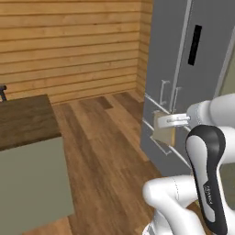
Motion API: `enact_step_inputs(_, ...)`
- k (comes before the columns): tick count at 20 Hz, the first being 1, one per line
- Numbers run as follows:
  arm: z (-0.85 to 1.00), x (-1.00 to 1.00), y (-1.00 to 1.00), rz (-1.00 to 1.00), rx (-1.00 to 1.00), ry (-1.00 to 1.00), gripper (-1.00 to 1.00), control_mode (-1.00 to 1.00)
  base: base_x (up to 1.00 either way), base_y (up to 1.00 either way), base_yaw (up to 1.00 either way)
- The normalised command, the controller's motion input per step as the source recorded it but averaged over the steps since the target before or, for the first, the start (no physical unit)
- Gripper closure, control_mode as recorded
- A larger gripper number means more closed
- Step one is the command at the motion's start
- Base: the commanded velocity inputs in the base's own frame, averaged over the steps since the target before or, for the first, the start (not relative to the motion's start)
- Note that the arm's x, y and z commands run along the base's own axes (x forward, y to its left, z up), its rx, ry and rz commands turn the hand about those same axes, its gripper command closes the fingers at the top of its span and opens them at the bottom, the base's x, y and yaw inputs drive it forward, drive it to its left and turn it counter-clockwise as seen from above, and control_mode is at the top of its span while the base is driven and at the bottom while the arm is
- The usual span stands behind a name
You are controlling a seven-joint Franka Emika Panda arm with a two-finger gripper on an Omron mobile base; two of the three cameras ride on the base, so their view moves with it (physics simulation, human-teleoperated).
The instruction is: Start the toaster. Once the lever pops up, take the bread to the plate on the dining counter.
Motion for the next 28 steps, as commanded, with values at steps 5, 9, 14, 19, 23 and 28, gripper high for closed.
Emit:
enact_step_inputs(5, 0.0, 0.0, 0.0, 0.0, 0.0, 0.0, 1.0, 1.0, 1.0, -0.4, 0.21)
enact_step_inputs(9, 0.0, 0.0, 0.0, 0.0, 0.0, 0.0, 1.0, 1.0, 1.0, -0.45, 0.18)
enact_step_inputs(14, 0.0, 0.0, 0.0, 0.0, 0.0, 0.0, 1.0, 1.0, 1.0, -0.22, 0.14)
enact_step_inputs(19, 0.0, 0.0, 0.0, 0.0, 0.0, 0.0, 1.0, 1.0, 1.0, 0.0, 0.09)
enact_step_inputs(23, 0.0, 0.0, 0.0, 0.0, 0.0, 0.0, 1.0, 1.0, 1.0, 0.0, 0.12)
enact_step_inputs(28, 0.0, 0.0, 0.0, 0.0, 0.0, 0.0, 1.0, 1.0, 1.0, 0.0, 0.3)
